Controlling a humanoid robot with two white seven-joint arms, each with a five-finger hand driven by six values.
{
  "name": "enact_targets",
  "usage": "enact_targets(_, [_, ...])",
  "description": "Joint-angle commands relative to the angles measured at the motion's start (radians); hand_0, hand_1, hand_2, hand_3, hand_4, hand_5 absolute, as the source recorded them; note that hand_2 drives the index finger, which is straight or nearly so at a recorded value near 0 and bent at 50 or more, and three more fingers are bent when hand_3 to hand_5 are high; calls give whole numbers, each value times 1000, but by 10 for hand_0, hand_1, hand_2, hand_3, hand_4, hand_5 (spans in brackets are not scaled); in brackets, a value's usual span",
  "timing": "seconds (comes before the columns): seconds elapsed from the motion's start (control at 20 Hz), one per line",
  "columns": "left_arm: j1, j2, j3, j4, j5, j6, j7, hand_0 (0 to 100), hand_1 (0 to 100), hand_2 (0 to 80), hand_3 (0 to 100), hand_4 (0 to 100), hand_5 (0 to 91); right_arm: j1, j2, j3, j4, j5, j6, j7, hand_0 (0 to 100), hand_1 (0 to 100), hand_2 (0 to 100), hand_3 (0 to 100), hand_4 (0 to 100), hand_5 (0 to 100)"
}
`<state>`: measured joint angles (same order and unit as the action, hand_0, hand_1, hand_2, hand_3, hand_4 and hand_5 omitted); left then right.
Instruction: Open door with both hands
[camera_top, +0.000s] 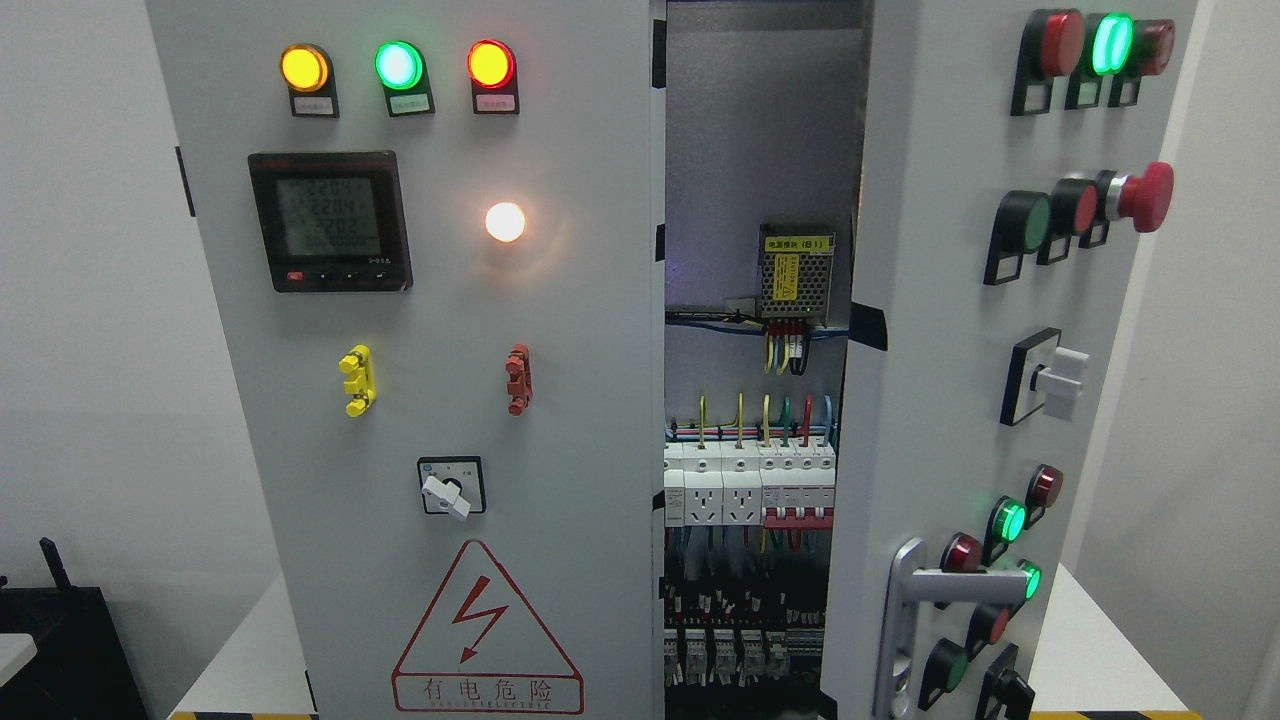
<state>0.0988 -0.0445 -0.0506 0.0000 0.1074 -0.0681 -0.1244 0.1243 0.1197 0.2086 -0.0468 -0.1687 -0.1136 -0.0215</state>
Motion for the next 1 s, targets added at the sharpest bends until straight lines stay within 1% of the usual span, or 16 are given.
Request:
enact_targets(0.0, [1,0,0,12,0,-1,0,0,0,0,0,31,0,0,0,0,1,0,0,0,107,0,0,0,0,0])
enact_targets(0.8, [1,-1,-2,9,-6,-1,0,0,0,0,0,31,0,0,0,0,-1,0,0,0,107,0,0,0,0,0])
enact_targets(0.9, [1,-6,-9,0,2,1,-4,0,0,0,0,31,0,0,0,0,-1,0,0,0,107,0,0,0,0,0])
enact_targets(0.95, [15,-6,-11,-18,0,-1,-4,0,0,0,0,31,0,0,0,0,-1,0,0,0,107,0,0,0,0,0])
